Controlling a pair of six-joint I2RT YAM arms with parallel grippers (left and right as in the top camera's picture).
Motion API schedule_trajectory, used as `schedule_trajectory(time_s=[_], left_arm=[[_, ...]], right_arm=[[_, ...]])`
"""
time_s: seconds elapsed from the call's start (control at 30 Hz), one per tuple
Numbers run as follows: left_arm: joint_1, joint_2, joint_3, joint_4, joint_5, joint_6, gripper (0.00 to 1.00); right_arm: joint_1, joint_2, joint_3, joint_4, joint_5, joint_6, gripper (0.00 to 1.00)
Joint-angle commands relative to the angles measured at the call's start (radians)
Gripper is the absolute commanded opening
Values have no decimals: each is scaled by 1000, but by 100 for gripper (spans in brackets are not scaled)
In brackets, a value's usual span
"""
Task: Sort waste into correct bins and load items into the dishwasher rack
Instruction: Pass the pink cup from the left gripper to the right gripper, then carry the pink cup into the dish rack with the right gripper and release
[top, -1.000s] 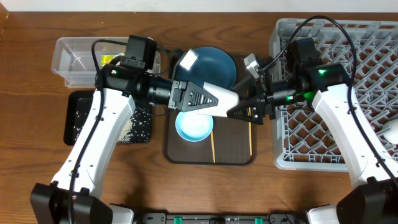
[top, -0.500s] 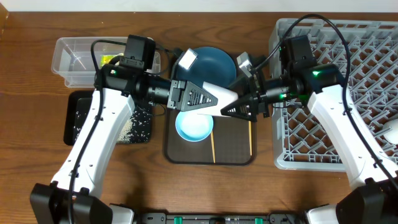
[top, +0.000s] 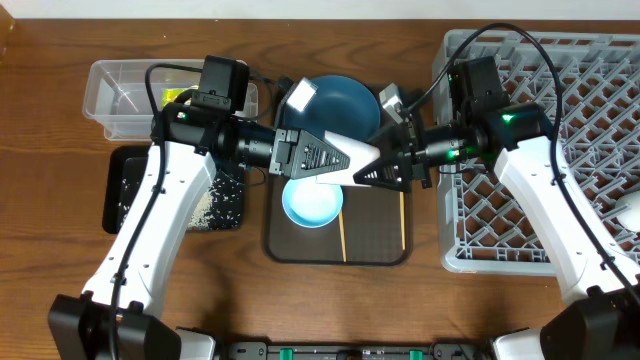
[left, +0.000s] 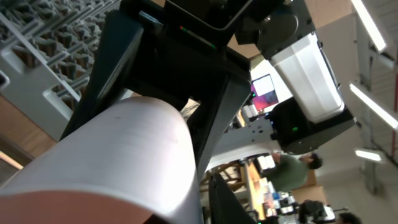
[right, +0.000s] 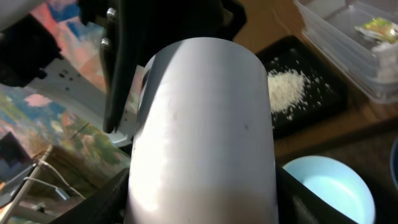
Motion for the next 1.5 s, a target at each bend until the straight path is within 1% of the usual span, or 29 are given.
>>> schedule_trajectory(time_s=[0.0, 0.17, 0.3, 0.37, 0.5, 0.57, 0.6, 0.63, 0.7, 0.8, 1.03, 1.27, 1.47], left_arm=[[-7, 3, -1, -8, -44, 10, 21], [-5, 3, -1, -77, -357, 10, 27], [27, -8, -1, -135, -569, 10, 33], [61, -27, -1, -161, -672, 10, 33], [145, -92, -1, -195, -826, 10, 34], [187, -134, -1, -205, -877, 10, 35], [204, -151, -1, -210, -890, 10, 35], [223, -171, -1, -217, -901, 10, 39], [250, -197, -1, -225, -903, 11, 41], [271, -217, -1, -230, -903, 10, 42], [272, -218, -1, -235, -903, 10, 42], [272, -218, -1, -239, -902, 10, 42], [272, -218, -1, -242, -903, 10, 42]], right_arm=[[19, -1, -4, 4, 131, 67, 47], [3, -3, -4, -7, 330, 172, 43], [-38, -24, 7, -73, 473, 194, 41], [-71, -40, 23, -117, 544, 212, 40], [-151, -68, 84, -213, 673, 261, 39], [-201, -76, 139, -274, 790, 323, 38], [-227, -76, 172, -307, 859, 362, 36], [-260, -76, 216, -349, 934, 405, 36], [-305, -76, 268, -392, 1008, 453, 34], [-383, -76, 337, -441, 1077, 510, 33], [-564, -66, 367, -483, 1278, 630, 31], [-721, 0, 367, -542, 1316, 644, 31], [-782, 81, 367, -571, 1382, 644, 31]])
